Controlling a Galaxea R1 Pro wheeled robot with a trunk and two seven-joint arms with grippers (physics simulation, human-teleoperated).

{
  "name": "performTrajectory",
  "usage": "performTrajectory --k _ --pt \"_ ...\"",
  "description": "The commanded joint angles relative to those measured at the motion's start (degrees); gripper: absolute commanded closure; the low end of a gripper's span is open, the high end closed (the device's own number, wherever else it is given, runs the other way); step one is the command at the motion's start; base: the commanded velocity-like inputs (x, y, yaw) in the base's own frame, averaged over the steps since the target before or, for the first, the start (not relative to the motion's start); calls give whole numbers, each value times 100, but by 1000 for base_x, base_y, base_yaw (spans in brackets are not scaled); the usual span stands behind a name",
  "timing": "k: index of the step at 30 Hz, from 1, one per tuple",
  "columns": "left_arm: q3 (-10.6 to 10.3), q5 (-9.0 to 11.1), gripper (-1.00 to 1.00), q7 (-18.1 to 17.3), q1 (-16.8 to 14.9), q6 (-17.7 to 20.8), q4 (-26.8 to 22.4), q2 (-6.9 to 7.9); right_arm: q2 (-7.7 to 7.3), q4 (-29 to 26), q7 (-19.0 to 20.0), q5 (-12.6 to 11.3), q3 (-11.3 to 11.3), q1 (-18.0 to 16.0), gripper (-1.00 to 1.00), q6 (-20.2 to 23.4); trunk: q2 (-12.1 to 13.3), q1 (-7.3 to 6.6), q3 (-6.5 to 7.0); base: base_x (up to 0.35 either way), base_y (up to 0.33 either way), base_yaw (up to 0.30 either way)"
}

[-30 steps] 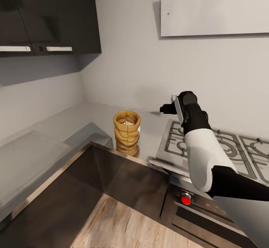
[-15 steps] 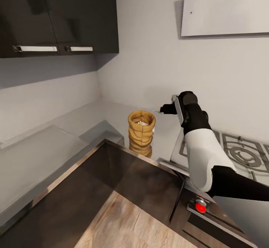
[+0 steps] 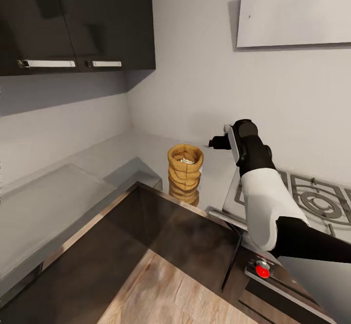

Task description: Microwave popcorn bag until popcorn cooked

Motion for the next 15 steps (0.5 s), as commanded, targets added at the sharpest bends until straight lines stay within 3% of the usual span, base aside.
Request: performTrajectory --k 1,15 --pt "0 24 -100 13 1 -9 -7 -2 7 0 10 21 -24 -6 -100 17 -5 1 -6 0 132 0" --pt "0 23 -100 6 1 -9 -7 -2 7 77 -7 21 -27 -5 -100 17 -5 1 -6 0 195 0"
